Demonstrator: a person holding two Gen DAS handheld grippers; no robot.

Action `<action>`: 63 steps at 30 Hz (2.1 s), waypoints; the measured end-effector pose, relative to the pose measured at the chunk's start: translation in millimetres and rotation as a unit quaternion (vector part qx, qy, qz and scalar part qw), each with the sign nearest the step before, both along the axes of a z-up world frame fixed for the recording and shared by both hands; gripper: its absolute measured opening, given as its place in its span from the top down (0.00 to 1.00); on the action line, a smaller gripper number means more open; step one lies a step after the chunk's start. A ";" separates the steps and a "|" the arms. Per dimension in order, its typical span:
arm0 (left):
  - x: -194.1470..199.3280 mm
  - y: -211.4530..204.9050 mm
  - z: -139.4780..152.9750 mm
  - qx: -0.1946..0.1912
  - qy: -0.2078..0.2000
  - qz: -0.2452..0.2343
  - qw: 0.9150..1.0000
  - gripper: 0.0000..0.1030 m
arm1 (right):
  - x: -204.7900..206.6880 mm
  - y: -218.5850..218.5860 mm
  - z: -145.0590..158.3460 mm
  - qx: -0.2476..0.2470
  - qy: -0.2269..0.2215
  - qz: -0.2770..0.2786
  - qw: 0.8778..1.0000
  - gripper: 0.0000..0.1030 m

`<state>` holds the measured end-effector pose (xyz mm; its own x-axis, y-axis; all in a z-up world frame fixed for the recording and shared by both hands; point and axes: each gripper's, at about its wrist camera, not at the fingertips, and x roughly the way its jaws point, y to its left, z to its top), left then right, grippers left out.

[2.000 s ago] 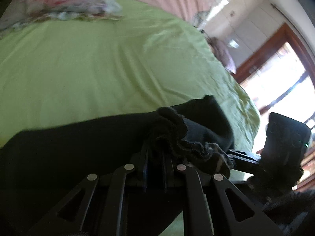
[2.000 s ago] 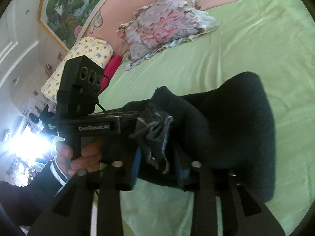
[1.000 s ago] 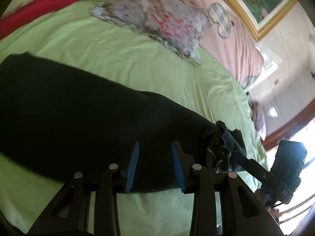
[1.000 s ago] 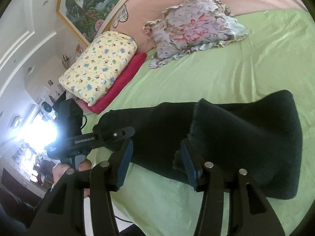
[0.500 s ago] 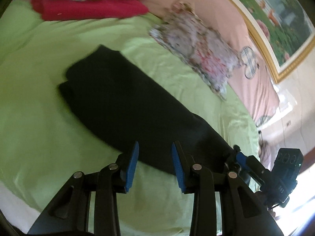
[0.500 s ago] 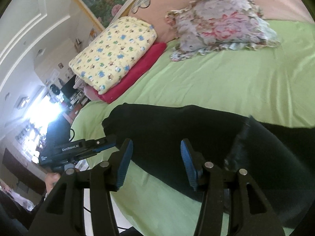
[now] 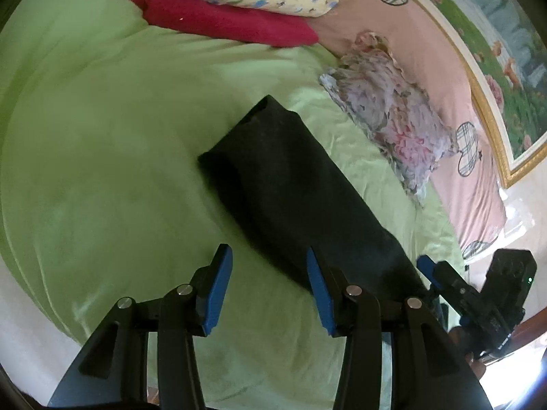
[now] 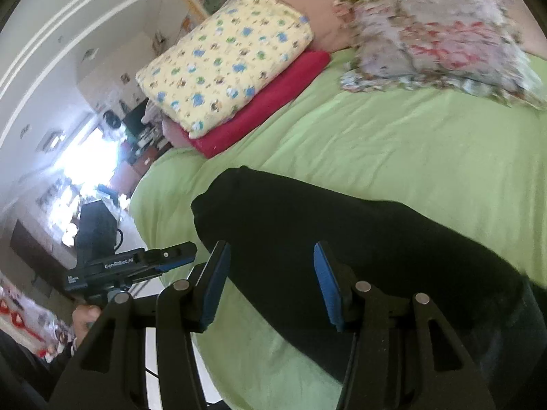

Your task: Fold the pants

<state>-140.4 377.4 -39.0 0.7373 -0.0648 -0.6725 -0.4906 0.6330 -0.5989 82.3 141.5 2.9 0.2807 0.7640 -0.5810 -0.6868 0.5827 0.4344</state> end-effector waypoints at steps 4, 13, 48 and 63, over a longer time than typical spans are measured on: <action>5.6 5.6 -4.2 -0.005 0.006 0.005 1.000 0.53 | 14.9 26.2 0.7 -0.023 -0.005 0.030 0.999 0.49; 12.2 21.4 -19.2 -0.039 0.014 0.022 0.999 0.53 | 50.4 88.6 0.3 -0.070 -0.014 0.105 0.992 0.49; 60.3 -4.6 33.9 0.040 -0.022 -0.003 0.999 0.88 | 100.8 140.9 6.4 -0.067 0.025 0.196 0.978 0.83; 106.2 -134.8 116.7 0.107 -0.089 -0.137 0.981 0.88 | 90.2 -12.5 59.9 0.061 0.009 0.078 0.995 0.83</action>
<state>-34.3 242.6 77.7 0.8184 -0.1485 -0.5551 -0.1845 0.8470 -0.4986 172.5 129.0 62.8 0.1428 0.8625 -0.4855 -0.7566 0.4113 0.5083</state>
